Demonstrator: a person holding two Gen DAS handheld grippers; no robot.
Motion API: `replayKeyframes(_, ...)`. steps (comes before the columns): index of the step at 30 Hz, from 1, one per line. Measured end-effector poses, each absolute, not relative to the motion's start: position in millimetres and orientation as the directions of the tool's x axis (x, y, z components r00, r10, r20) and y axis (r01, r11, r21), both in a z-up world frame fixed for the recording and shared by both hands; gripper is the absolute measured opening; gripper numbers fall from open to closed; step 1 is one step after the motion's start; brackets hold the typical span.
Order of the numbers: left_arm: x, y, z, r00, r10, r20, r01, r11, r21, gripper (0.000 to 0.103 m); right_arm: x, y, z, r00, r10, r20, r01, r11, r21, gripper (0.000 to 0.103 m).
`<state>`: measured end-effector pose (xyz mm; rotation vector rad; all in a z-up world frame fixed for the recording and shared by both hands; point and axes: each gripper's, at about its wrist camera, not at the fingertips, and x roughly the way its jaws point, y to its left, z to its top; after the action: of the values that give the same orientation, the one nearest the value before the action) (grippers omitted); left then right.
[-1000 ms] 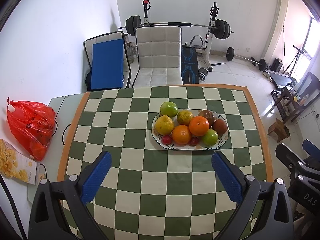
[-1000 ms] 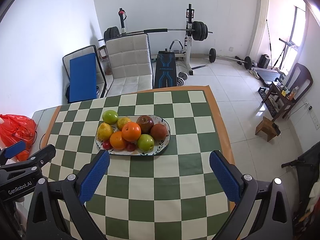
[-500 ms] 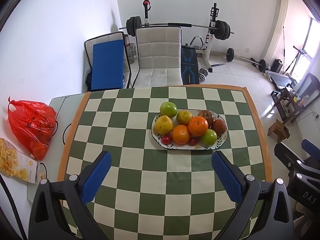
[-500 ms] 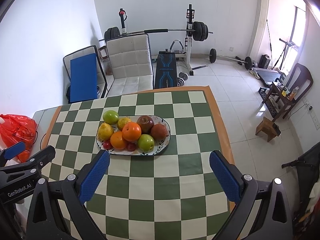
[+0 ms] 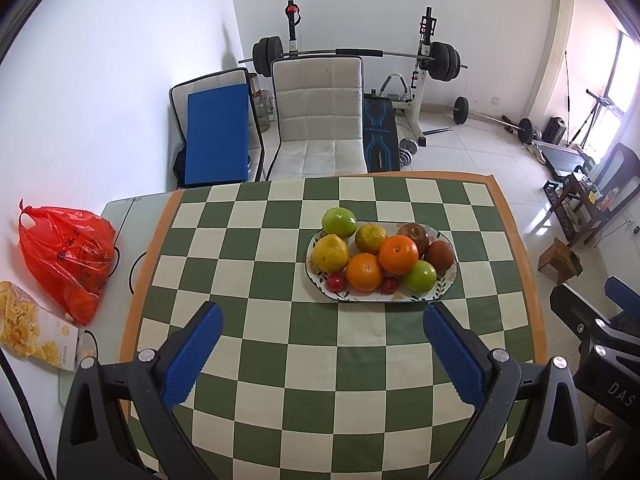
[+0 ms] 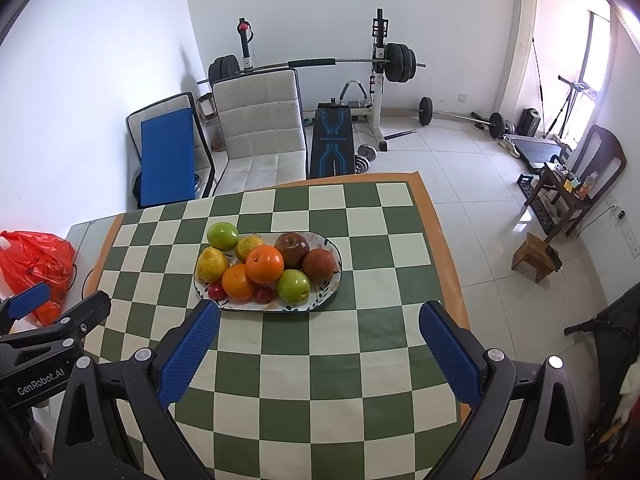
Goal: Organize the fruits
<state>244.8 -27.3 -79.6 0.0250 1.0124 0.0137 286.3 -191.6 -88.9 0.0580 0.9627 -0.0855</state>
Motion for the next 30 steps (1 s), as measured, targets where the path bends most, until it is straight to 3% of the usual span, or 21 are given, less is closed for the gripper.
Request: replayKeyframes(30,247.1,-22.5,-73.9,0.540,0.029,-0.841,0.008,0.999,0.039,0.102,286.2,-188.4,-82.7,0.568,-0.051,-0.821,0.099,0.995,0.007,0.102)
